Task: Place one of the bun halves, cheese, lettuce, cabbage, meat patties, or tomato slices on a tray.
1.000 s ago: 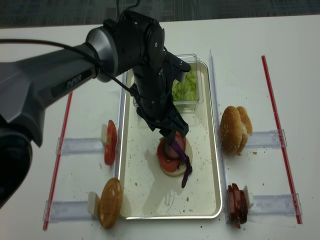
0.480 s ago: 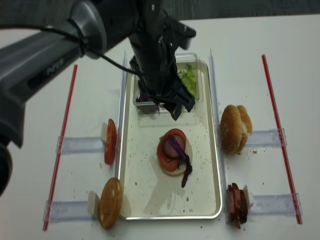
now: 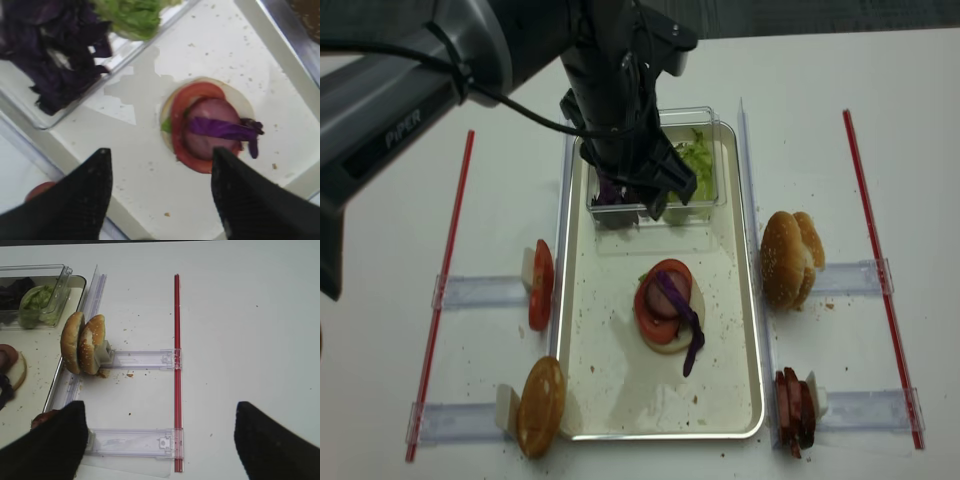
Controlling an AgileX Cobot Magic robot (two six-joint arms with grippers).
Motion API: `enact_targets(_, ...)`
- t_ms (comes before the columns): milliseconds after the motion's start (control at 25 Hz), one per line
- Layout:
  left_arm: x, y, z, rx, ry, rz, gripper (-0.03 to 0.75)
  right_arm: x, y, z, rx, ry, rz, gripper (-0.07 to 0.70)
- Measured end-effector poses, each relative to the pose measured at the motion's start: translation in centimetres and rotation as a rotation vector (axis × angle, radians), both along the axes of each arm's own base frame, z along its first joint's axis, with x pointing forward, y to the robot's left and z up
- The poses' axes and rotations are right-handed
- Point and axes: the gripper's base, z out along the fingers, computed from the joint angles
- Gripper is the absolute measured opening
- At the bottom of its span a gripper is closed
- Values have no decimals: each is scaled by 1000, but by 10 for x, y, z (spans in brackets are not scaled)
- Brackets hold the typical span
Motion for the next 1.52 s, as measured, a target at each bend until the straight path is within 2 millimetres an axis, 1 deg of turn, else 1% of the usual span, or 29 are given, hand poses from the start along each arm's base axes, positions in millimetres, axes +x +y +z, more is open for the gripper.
enact_targets(120, 18, 27, 0, 30, -19, 102, 400, 0, 0, 0, 0, 0, 0, 615)
enact_targets(240, 39, 65, 0, 50, -30, 211, 400, 0, 0, 0, 0, 0, 0, 615)
enact_targets(440, 62, 129, 0, 98, -49, 366, 400, 0, 0, 0, 0, 0, 0, 615)
enact_targets(520, 69, 156, 0, 105, -47, 425, 400, 0, 0, 0, 0, 0, 0, 615)
enact_targets(640, 74, 190, 0, 113, -45, 505, 400, 0, 0, 0, 0, 0, 0, 615)
enact_targets(800, 76, 223, 0, 120, -42, 587, 400, 0, 0, 0, 0, 0, 0, 615)
enact_targets(920, 76, 235, 0, 122, -39, 618, 400, 0, 0, 0, 0, 0, 0, 615)
enact_targets(1000, 76, 237, 0, 122, -39, 622, 400, 0, 0, 0, 0, 0, 0, 615)
enact_targets(1440, 75, 233, -1, 83, -21, 620, 400, 0, 0, 0, 0, 0, 0, 615)
enact_targets(1520, 71, 233, -4, 88, -5, 619, 400, 0, 0, 0, 0, 0, 0, 615)
